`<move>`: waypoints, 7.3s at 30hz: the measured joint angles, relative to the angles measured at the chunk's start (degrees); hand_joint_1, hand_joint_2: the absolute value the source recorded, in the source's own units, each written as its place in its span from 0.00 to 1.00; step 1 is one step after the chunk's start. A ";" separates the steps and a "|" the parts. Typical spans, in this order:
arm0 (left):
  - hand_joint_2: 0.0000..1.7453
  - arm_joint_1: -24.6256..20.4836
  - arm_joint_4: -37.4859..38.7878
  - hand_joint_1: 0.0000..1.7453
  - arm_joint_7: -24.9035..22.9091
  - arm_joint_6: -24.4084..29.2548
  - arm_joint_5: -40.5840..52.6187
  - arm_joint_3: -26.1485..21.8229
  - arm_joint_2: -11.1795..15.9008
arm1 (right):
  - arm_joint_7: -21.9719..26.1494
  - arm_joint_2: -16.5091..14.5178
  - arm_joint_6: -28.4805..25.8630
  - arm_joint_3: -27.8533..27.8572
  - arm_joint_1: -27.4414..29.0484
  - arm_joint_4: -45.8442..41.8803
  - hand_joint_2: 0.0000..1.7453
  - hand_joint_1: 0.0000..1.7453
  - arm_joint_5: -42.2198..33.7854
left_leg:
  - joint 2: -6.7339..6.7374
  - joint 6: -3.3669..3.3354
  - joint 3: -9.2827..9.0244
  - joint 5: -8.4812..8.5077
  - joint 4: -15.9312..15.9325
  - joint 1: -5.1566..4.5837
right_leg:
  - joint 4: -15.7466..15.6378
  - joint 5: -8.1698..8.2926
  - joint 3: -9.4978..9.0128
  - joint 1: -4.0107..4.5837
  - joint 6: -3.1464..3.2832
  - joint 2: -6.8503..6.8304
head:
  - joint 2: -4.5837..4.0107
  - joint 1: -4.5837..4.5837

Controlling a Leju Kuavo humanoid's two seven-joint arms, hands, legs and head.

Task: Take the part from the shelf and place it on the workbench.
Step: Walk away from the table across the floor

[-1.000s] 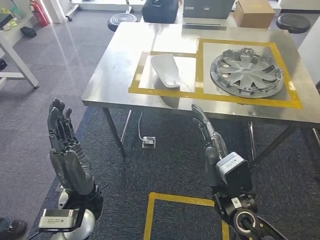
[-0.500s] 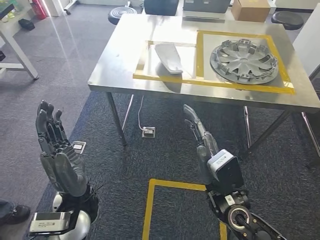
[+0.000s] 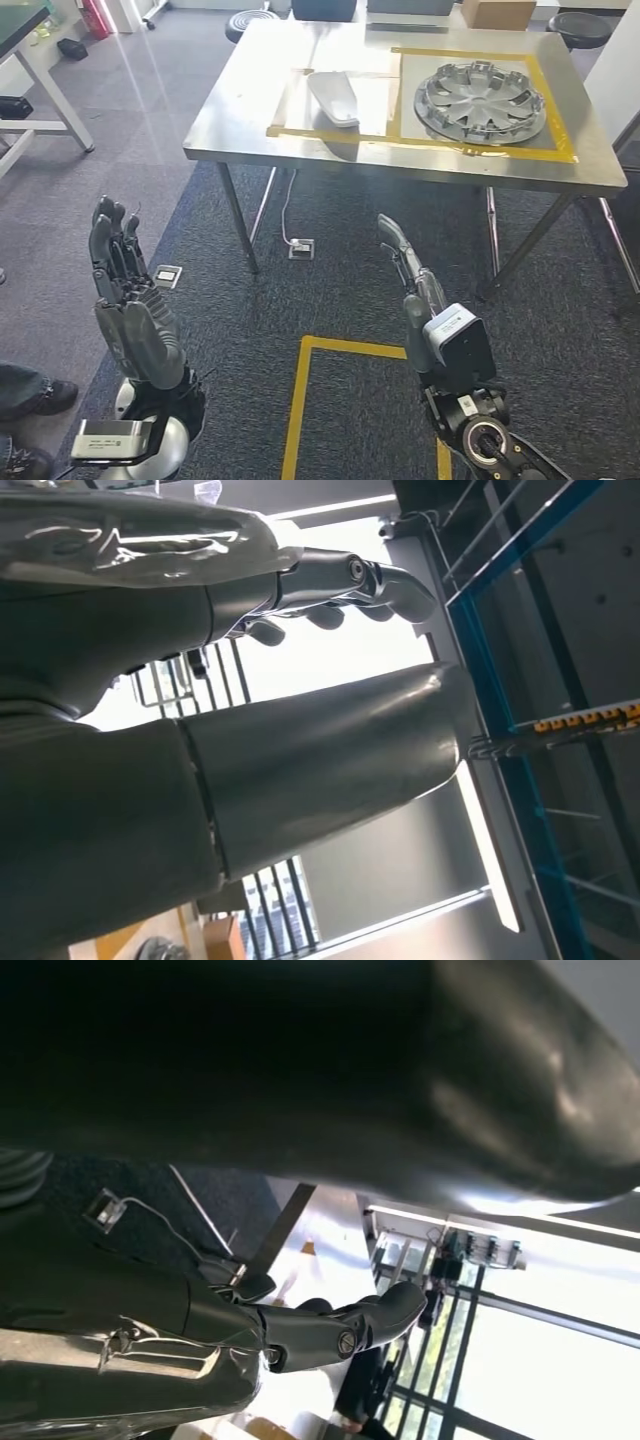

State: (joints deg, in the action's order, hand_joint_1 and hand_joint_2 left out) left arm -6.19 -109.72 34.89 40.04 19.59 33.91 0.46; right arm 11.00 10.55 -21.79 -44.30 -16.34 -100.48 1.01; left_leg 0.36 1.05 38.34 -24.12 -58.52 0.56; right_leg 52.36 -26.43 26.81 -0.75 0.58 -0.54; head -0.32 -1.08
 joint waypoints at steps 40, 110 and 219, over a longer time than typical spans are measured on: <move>0.00 0.02 -0.02 0.00 0.26 0.04 -0.43 -0.38 0.25 | -0.80 -0.13 -0.21 -2.48 -1.74 0.90 0.00 0.00 1.40 | 2.66 -1.23 -5.41 1.53 3.54 -1.07 | 0.00 0.32 0.64 0.74 -0.55 -4.56 | 0.00 2.74; 0.00 3.25 -0.87 0.00 -1.33 0.04 3.03 -1.08 -0.03 | -1.62 -0.58 -0.99 -3.79 -0.93 1.58 0.00 0.00 1.53 | -2.03 -2.91 -4.90 0.85 4.61 -0.47 | 18.13 -9.15 8.51 -0.17 -3.15 0.11 | 0.00 0.07; 0.00 3.20 0.13 0.00 -1.11 0.08 2.98 -1.45 -1.07 | -1.37 -0.85 1.17 -3.87 0.15 2.50 0.00 0.00 1.16 | -1.15 0.77 3.90 -6.11 -12.48 0.02 | 0.84 -0.47 1.67 -0.59 0.12 -1.71 | 0.00 -1.47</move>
State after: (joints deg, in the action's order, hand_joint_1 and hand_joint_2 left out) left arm -3.00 -109.60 33.78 40.12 22.57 32.46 -0.61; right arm 9.63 9.70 -20.62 -48.17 -16.19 -97.98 2.17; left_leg -0.79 1.82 42.24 -30.23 -71.00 0.58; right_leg 53.20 -26.90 28.48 -1.34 0.70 -2.24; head -0.32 -2.55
